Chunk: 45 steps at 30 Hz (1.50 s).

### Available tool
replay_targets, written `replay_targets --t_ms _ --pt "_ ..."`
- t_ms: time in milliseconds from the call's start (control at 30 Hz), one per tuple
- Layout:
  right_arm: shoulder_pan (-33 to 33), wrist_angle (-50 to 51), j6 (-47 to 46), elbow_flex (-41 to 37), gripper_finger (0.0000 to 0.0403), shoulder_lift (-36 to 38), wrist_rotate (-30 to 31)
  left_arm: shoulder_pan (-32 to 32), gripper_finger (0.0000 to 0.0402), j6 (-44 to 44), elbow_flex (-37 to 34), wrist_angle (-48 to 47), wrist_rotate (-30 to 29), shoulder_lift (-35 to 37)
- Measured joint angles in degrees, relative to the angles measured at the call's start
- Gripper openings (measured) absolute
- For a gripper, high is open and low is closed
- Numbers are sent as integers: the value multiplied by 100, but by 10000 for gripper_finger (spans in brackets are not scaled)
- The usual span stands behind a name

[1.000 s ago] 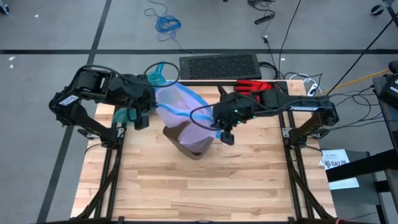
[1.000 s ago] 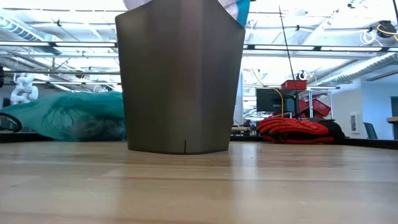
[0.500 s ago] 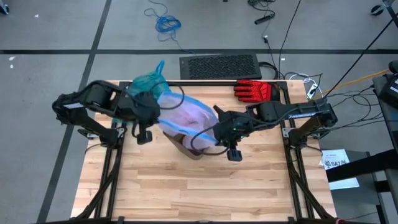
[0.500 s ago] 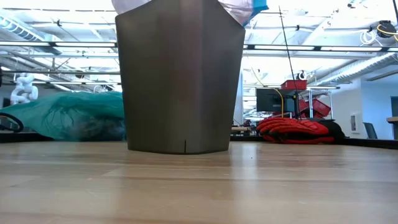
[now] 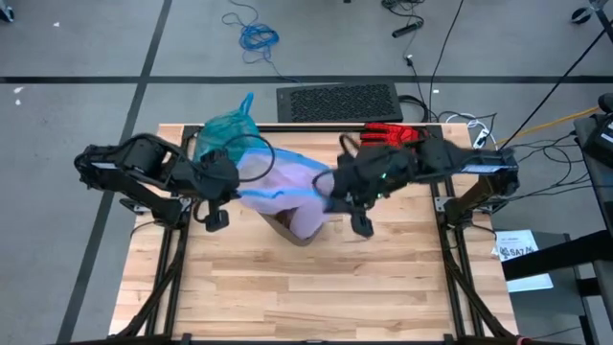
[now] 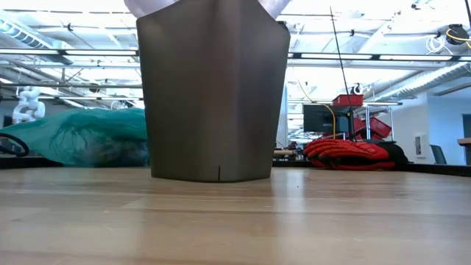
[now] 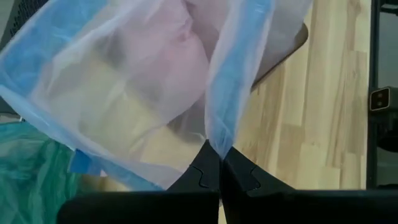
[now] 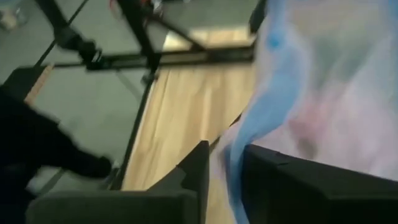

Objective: Place trash/remove bag and relplace
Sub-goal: Insert a new pink trash bag into the black trash bin

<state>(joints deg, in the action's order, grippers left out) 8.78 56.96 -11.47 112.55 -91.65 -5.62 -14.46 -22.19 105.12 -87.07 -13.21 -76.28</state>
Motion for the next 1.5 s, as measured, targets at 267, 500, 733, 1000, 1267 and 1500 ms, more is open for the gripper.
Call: replay_targets --t_ms 267,500,733,1000,1267,1500 --pt "-503 -145 149 489 82 -17 -57 0 0 -8 0 -73 -42 94" --pt "-496 60 144 314 126 -279 -185 0 0 -5 0 -92 -136 123" --pt "-437 126 90 238 195 -510 -819 0 0 -3 0 -202 -192 123" --pt "-613 -58 63 1279 220 -280 -779 0 0 -1 0 -291 -197 123" --pt "-1093 -69 1330 1403 135 -553 69 0 0 2 0 -295 -197 123" --pt "-1453 -221 2881 1401 11 -1454 19 0 0 21 0 -295 -199 121"
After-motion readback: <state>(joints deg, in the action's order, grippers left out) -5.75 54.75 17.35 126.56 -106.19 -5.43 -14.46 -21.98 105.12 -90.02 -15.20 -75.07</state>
